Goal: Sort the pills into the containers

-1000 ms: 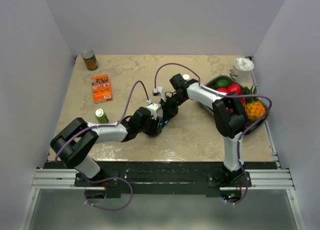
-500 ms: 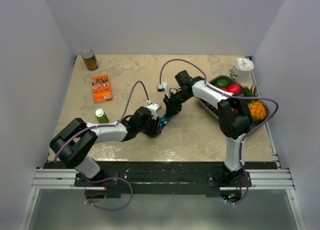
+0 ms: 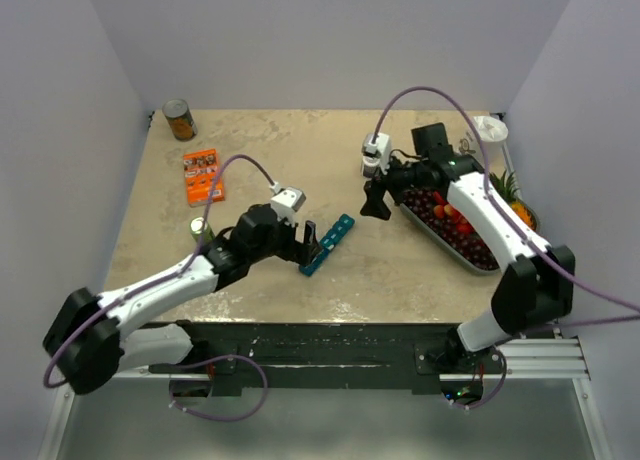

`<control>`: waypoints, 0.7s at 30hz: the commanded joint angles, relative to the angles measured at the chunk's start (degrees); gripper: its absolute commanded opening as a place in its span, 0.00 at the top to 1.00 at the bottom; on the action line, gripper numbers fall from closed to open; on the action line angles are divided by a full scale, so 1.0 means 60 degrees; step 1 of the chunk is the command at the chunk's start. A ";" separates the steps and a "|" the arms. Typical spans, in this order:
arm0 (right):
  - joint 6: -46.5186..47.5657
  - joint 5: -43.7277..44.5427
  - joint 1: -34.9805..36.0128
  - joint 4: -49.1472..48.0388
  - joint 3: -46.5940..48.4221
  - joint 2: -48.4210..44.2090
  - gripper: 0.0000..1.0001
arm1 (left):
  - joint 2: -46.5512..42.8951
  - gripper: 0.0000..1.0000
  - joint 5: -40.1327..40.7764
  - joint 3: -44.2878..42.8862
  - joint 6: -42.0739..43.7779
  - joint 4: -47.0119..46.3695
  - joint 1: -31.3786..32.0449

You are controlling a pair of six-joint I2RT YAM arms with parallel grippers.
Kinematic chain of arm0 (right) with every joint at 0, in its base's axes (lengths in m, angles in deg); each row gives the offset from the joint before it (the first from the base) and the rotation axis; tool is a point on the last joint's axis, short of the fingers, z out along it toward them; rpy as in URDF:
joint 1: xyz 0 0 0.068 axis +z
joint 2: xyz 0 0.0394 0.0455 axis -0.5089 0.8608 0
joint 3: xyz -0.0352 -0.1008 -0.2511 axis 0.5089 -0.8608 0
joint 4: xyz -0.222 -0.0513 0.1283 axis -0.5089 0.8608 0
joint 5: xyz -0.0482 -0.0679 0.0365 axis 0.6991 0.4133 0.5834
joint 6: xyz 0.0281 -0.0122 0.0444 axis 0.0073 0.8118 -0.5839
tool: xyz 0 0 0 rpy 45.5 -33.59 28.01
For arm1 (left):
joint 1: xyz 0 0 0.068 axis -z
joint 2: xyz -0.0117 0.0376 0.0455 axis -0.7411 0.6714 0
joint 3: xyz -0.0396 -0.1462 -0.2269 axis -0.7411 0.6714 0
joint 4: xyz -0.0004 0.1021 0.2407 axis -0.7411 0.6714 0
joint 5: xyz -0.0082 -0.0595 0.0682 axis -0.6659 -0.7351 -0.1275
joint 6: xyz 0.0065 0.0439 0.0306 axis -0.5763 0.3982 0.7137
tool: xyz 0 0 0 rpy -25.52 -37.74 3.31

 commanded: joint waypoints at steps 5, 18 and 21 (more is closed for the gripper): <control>-0.3769 0.2641 -0.0992 -0.3505 -0.1495 -0.3767 0.01 | -0.4587 0.01 0.1092 -0.0533 0.0509 0.0887 -0.0943; -0.6220 0.6088 -0.1270 -0.3728 -0.1394 -0.5454 0.01 | -0.6028 0.01 0.0974 -0.1500 0.1198 0.3100 -0.1458; -0.6147 0.5665 -0.1475 -0.3610 -0.1292 -0.5484 0.01 | -0.6087 0.01 0.0960 -0.1559 0.1227 0.3159 -0.1458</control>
